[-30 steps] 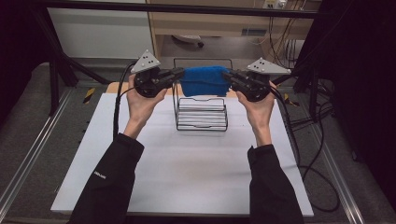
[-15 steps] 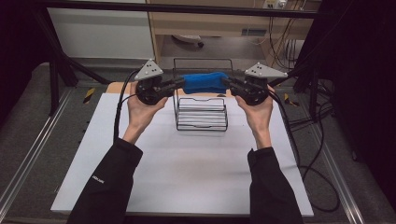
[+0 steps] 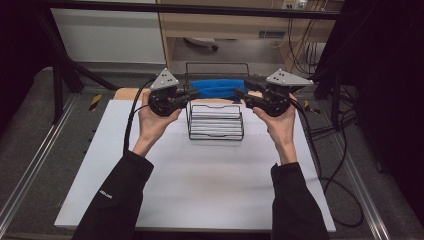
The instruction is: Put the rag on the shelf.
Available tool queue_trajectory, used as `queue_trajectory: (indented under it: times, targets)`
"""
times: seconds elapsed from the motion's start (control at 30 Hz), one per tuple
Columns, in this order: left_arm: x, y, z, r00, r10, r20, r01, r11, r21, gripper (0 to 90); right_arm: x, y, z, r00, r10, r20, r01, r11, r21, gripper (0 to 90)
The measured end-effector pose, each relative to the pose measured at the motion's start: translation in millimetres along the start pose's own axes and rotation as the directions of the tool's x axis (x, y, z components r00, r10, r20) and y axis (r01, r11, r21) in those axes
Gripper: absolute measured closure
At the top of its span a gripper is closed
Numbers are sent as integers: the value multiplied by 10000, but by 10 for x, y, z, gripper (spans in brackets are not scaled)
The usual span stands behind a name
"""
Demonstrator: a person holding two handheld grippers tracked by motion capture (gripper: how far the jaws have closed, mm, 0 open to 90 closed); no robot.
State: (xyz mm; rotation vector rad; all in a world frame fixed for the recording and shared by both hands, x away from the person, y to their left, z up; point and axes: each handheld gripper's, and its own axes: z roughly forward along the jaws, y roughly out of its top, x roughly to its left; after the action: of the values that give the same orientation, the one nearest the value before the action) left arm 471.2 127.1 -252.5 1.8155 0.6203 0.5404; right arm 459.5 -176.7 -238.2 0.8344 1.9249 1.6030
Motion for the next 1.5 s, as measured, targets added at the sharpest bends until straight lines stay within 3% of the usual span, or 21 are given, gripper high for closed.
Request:
queue_trajectory:
  times: [0.13,0.2,0.3,0.43,0.63,0.9,1.13,1.33,1.5]
  targets:
    - [-11,-23,13,9999,109,-24,-109,9999,42,859,36,69,-9,9999,101,-106,-104,9996,-266,513]
    - [-13,-40,13,9999,133,-16,-133,9999,3,859,54,74,8,9996,143,-250,-148,9997,-203,619]
    - [-9,-65,1,9999,100,53,-99,9999,-20,848,72,34,52,9997,172,-199,-163,9991,403,737]
    - [-22,-100,-29,9999,75,91,-76,9999,152,780,62,-61,89,9982,496,-330,-458,9932,1072,815]
    - [-48,-177,-28,9998,47,203,-60,9978,656,733,29,-201,130,9977,657,-186,-619,9855,1581,828]
    - [-34,-236,102,9995,-232,-190,254,9919,1247,729,-5,-351,211,9970,769,72,-770,9809,1787,802]
    - [-50,-288,145,9992,-285,-289,323,9896,1399,658,14,-372,169,9974,724,-26,-712,9862,1494,740]
    - [-46,-327,52,9981,-511,-349,555,9885,1405,518,23,-327,15,9968,795,-78,-783,9913,1062,611]
    - [-44,-429,-40,9973,-678,-291,718,9825,1720,401,45,-313,-107,9960,887,-94,-873,9911,1007,435]
